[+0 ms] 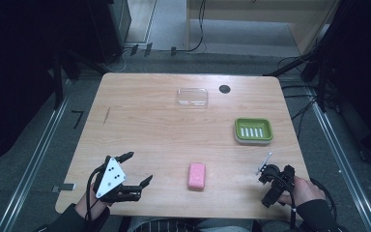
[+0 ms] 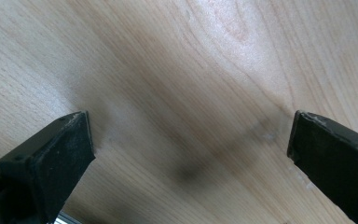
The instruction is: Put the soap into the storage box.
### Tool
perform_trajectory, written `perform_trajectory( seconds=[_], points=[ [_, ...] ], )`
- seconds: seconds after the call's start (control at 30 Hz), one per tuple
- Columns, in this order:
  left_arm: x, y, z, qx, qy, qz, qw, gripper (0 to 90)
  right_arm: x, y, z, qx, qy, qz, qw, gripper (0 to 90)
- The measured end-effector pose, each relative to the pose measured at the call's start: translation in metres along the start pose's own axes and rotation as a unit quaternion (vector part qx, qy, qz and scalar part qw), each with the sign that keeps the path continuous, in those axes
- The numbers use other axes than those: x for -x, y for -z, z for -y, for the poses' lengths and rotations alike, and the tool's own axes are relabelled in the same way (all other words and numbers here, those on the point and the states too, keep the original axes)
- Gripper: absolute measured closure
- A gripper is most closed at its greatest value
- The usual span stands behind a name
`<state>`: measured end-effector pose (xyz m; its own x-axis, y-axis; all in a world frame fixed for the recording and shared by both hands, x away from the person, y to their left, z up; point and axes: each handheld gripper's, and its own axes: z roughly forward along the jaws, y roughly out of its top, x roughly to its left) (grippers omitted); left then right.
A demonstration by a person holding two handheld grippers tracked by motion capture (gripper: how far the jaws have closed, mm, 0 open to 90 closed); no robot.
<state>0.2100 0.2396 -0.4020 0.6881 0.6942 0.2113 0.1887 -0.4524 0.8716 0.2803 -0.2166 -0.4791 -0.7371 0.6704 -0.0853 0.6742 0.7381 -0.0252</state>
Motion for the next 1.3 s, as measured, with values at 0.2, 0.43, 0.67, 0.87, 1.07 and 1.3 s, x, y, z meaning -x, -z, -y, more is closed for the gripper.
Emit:
perform_trajectory(
  seconds=[0.2, 0.43, 0.67, 0.87, 1.07, 1.3],
  points=[
    [0.000, 0.001, 0.000, 0.002, 0.001, -0.001, 1.0000, 14.0, -0.002, 0.004, 0.000, 0.007, 0.010, 0.004, 0.9999, 0.7],
    [0.000, 0.001, 0.001, 0.001, 0.001, 0.000, 1.0000, 14.0, -0.006, 0.009, -0.006, 0.009, 0.037, 0.001, 0.9993, 0.7],
    [0.000, 0.001, 0.001, -0.002, 0.001, -0.002, 1.0000, 14.0, -0.008, 0.016, -0.015, 0.019, 0.067, 0.009, 0.9975, 0.6],
    [0.000, 0.003, 0.002, -0.004, 0.000, -0.003, 1.0000, 14.0, -0.011, 0.019, -0.025, 0.021, 0.090, 0.014, 0.9956, 0.7],
    [-0.001, 0.004, 0.002, -0.004, 0.002, -0.004, 1.0000, 14.0, -0.013, 0.022, -0.033, 0.026, 0.106, 0.014, 0.9940, 0.6],
    [0.000, 0.005, 0.003, -0.005, 0.002, -0.006, 1.0000, 14.0, -0.017, 0.023, -0.045, 0.031, 0.127, 0.014, 0.9913, 0.6]
  ],
)
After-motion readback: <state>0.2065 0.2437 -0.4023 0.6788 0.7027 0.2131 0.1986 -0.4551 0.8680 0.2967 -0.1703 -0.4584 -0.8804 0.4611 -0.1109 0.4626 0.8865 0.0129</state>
